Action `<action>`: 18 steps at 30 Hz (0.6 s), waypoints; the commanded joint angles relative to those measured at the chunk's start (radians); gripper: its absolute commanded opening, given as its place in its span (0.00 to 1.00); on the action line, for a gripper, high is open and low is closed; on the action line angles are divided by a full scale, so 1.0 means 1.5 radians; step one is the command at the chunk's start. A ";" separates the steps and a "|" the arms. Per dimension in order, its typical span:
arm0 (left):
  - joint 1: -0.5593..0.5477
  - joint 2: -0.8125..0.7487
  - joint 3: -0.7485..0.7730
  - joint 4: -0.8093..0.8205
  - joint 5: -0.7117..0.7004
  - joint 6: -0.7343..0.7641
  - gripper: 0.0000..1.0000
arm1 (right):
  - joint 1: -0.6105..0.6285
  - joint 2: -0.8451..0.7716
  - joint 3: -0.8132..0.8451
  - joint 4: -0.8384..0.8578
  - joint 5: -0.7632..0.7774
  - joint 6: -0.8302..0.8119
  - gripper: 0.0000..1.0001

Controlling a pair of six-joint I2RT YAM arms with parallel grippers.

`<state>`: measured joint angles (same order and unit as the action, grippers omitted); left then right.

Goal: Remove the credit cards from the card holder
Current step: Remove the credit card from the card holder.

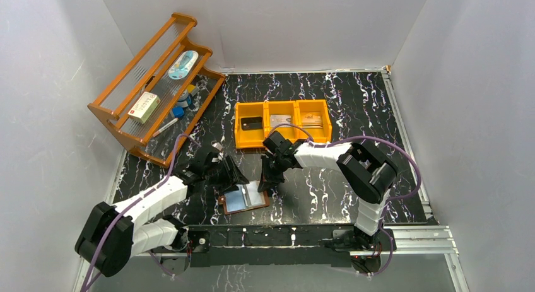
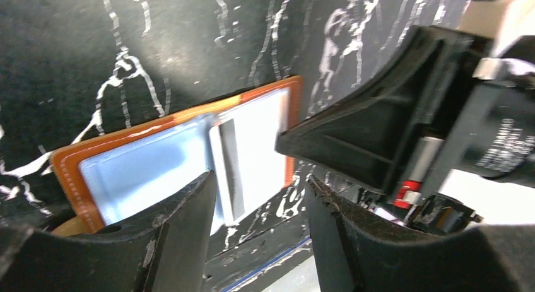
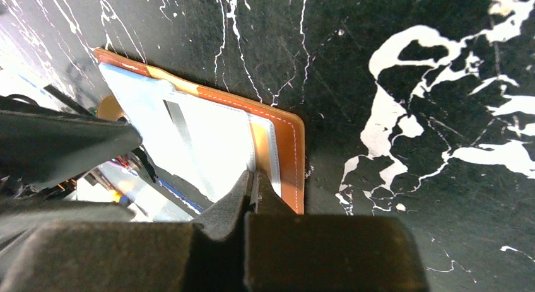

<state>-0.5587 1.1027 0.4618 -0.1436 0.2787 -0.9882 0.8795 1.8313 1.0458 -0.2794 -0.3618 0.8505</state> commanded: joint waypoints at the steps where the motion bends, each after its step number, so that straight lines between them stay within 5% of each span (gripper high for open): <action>1: -0.001 0.006 0.036 -0.015 0.041 0.001 0.52 | 0.002 0.003 -0.026 -0.035 0.064 -0.003 0.00; 6: -0.001 0.036 0.005 0.033 0.078 -0.008 0.44 | 0.000 0.004 -0.027 -0.035 0.064 -0.003 0.00; 18: -0.002 0.037 -0.126 0.156 0.097 -0.101 0.43 | -0.003 0.008 -0.031 -0.029 0.059 -0.003 0.00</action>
<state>-0.5587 1.1645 0.3138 0.0872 0.4229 -1.1023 0.8772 1.8271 1.0359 -0.2672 -0.3618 0.8658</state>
